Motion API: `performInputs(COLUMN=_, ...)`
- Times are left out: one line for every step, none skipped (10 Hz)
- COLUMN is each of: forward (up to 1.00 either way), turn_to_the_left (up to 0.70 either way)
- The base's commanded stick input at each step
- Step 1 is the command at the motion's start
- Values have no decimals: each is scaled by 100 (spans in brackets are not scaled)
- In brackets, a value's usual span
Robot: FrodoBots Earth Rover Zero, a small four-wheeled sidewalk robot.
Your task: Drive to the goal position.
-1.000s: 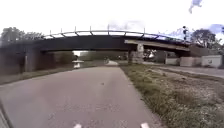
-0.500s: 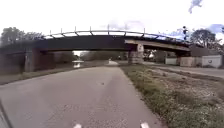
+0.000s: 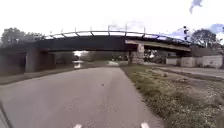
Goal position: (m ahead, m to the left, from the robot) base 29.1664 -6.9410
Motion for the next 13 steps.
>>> performInputs(forward=70, turn_to_the_left=0)
performInputs(forward=70, turn_to_the_left=0)
performInputs(forward=70, turn_to_the_left=0)
performInputs(forward=70, turn_to_the_left=0)
performInputs(forward=70, turn_to_the_left=0)
performInputs(forward=70, turn_to_the_left=0)
performInputs(forward=70, turn_to_the_left=0)
performInputs(forward=70, turn_to_the_left=0)
performInputs(forward=70, turn_to_the_left=0)
performInputs(forward=70, turn_to_the_left=0)
performInputs(forward=70, turn_to_the_left=0)
performInputs(forward=70, turn_to_the_left=0)
performInputs(forward=70, turn_to_the_left=0)
